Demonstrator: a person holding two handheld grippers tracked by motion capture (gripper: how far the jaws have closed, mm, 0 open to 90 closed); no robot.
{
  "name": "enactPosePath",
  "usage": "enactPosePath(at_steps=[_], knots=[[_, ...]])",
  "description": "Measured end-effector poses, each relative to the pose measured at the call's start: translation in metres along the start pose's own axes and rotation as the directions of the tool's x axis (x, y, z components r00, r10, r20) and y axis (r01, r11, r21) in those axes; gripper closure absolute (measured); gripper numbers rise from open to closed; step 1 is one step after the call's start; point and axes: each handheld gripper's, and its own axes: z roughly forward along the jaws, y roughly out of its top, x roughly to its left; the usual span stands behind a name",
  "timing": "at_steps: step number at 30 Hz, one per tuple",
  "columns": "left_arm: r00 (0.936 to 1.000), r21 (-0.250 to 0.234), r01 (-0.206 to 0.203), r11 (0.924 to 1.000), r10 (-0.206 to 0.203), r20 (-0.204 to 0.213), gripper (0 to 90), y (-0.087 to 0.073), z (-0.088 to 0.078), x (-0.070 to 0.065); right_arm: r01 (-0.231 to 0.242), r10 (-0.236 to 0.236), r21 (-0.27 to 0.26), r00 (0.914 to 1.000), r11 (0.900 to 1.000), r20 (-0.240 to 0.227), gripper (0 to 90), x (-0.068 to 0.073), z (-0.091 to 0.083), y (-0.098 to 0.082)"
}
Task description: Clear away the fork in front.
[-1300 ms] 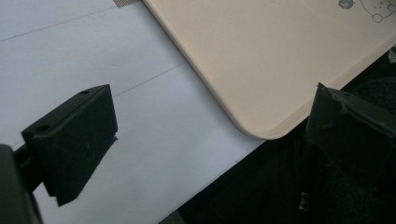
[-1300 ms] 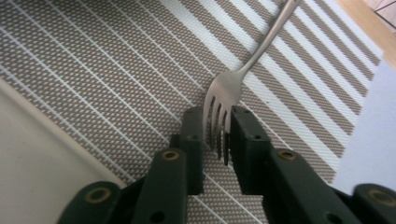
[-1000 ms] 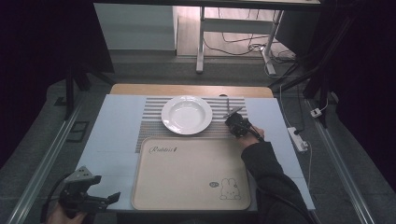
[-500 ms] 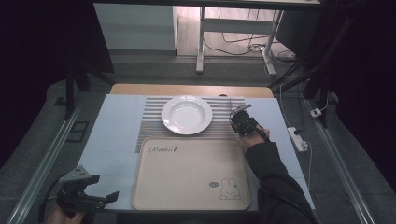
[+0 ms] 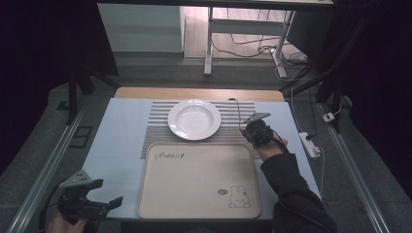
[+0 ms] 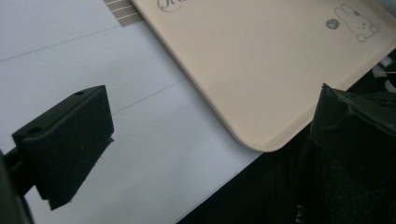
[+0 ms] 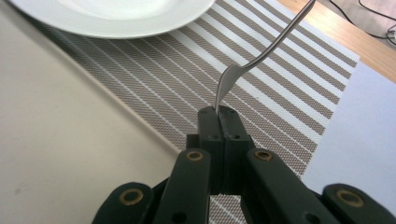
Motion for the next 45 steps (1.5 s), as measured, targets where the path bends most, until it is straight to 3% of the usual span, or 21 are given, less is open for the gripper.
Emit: enactPosePath(at_steps=[10,15,22,28,37,41,42,44,45], knots=[[0.9975,-0.005,-0.049,0.9988,0.049,0.05,0.0,0.008,0.009,0.0,0.008,-0.01,-0.049,0.9985,0.999,-0.053,89.9,0.017,-0.026,-0.007],[0.9919,0.005,-0.072,0.9974,0.071,0.105,0.0,0.013,0.017,-0.001,0.006,-0.014,-0.08,0.9954,0.997,-0.095,89.9,0.025,-0.044,-0.015],[0.9854,0.006,-0.093,0.9956,0.091,0.144,0.0,0.022,0.027,-0.001,0.014,-0.033,-0.121,0.9875,0.993,-0.155,89.9,0.036,-0.067,-0.029],[0.9769,-0.005,-0.113,0.9936,0.112,0.182,0.3,0.031,0.036,-0.001,0.031,-0.057,-0.13,0.9774,0.991,-0.203,89.9,0.047,-0.076,-0.037],[0.9618,0.019,-0.193,0.9811,0.185,0.202,0.3,0.054,0.06,-0.003,0.069,-0.111,-0.146,0.9474,0.987,-0.3,89.9,0.072,-0.084,-0.042],[0.951,0.038,-0.233,0.9717,0.219,0.218,0.0,0.064,0.071,-0.009,0.108,-0.154,-0.15,0.9252,0.983,-0.347,89.9,0.085,-0.084,-0.044],[0.951,0.038,-0.233,0.9717,0.219,0.218,0.0,0.064,0.071,-0.009,0.12,-0.168,-0.151,0.9189,0.981,-0.357,89.9,0.088,-0.084,-0.044],[0.9413,0.045,-0.262,0.964,0.245,0.233,0.0,0.071,0.078,-0.013,0.131,-0.183,-0.156,0.9044,0.979,-0.386,89.9,0.093,-0.084,-0.044],[0.9413,0.045,-0.262,0.964,0.245,0.233,0.0,0.071,0.078,-0.013,0.136,-0.189,-0.158,0.8986,0.978,-0.396,89.9,0.096,-0.084,-0.044]])
